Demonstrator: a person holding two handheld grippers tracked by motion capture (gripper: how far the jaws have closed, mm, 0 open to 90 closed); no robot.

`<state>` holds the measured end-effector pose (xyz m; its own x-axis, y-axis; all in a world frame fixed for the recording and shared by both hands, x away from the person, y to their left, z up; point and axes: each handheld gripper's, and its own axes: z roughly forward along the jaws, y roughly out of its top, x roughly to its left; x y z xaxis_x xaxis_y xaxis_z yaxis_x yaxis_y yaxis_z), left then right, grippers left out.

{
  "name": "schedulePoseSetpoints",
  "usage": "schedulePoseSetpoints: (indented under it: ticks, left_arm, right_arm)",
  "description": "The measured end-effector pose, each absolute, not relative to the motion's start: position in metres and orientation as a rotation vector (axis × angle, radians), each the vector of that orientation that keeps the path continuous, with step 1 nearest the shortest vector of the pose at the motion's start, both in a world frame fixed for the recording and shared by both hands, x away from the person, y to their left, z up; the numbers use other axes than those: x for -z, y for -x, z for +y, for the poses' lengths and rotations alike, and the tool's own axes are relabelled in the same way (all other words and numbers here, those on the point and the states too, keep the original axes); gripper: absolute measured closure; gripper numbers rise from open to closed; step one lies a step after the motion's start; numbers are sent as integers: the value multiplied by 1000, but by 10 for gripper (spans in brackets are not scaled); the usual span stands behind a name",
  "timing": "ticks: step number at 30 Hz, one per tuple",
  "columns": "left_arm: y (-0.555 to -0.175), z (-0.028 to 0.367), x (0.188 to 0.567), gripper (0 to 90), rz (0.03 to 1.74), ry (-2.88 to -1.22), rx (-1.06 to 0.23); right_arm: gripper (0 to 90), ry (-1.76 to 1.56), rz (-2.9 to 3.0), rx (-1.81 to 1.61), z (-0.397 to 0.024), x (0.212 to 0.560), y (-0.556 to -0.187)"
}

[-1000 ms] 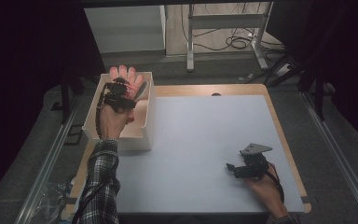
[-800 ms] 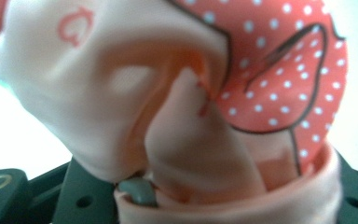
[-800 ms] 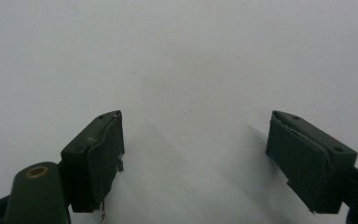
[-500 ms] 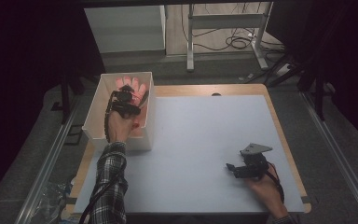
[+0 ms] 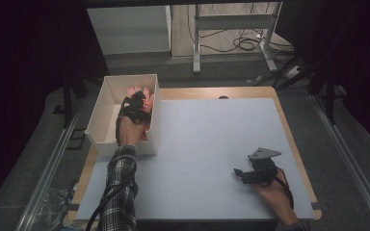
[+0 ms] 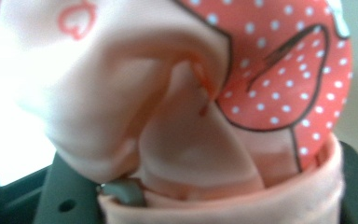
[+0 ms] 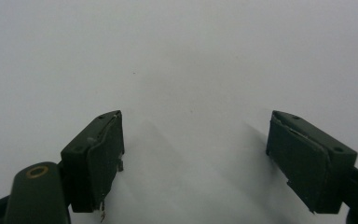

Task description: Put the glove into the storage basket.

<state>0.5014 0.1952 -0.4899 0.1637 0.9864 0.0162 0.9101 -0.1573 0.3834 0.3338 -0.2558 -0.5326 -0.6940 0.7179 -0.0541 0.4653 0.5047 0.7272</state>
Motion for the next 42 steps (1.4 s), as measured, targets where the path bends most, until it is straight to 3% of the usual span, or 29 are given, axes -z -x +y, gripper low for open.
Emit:
schedulePoseSetpoints:
  ticks: [7,13,42]
  left_arm:
    - [-504,194,494,210,1834,-2214,-364]
    - [-503,200,487,110,1846,-2166,-356]
    - [-484,207,446,44,1716,-2071,-430]
  right_arm:
    - [193,-985,2402,-1005,-256,533,-334]
    - [193,-985,2402,-1005,-256,533,-334]
    - [193,-985,2402,-1004,-256,533,-334]
